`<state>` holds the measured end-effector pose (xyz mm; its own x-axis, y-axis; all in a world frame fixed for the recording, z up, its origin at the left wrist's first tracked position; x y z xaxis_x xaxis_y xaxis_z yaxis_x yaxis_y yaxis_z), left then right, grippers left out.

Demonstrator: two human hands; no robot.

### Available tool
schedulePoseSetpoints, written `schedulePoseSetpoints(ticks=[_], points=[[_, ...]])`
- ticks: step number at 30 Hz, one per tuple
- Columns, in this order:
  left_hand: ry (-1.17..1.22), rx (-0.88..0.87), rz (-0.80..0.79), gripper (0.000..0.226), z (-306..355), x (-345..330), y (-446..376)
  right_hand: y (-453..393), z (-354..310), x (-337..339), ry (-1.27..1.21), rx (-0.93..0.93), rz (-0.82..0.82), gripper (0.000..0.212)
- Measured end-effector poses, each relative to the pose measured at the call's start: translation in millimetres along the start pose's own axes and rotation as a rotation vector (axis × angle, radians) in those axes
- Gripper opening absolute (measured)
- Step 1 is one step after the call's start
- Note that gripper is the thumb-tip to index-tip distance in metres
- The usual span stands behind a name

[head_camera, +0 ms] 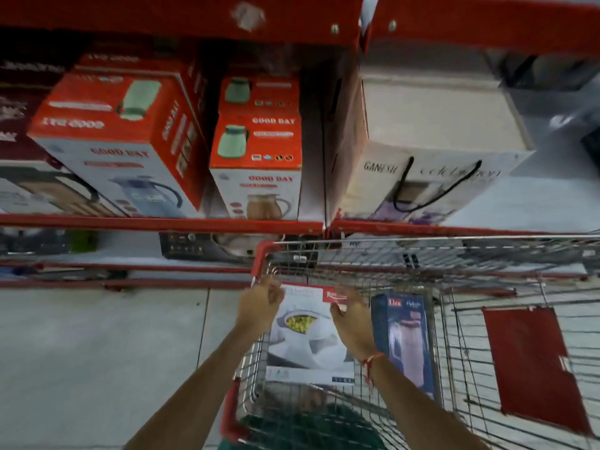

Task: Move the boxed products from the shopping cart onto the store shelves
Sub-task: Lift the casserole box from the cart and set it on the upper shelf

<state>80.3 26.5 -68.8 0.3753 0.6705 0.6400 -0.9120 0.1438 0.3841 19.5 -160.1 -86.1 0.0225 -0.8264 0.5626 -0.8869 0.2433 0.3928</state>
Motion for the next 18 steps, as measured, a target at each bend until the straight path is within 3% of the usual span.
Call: schedulePoseSetpoints(ticks=[4, 7, 10, 13, 15, 18], points=[[0.033, 0.251, -0.289, 0.046, -48, -71, 17, 3, 77, -11, -0.003, -0.318, -0.177, 0.048], [0.041, 0.356, -0.305, 0.062, -73, -100, 22, -5, 110, -10, -0.132, -0.483, -0.289, 0.062], [0.107, 0.502, -0.383, 0.059, -85, -116, 17, -18, 124, -14, -0.249, -0.61, -0.472, 0.087], [0.184, 0.589, -0.39, 0.049, -85, -119, 11, -21, 117, -18, -0.338, -0.641, -0.58, 0.067], [0.189, 0.587, -0.382, 0.037, -78, -112, 9, -19, 115, -19, -0.355, -0.618, -0.56, 0.057], [0.173, 0.567, -0.323, 0.046, -63, -90, 13, -9, 107, -1, -0.354, -0.556, -0.499, 0.048]])
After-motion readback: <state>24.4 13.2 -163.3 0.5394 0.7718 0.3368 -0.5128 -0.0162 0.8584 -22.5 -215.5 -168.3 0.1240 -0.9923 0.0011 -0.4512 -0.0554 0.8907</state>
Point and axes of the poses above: each hand's wrist, its own y-axis away from the middle knuckle, its own x-axis out of the back of the hand, z = x × y, the point moved 1 cm from there along -y, towards the middle knuckle, and after that the axes turned 5 degrees about -z, right-handed, at the moved point
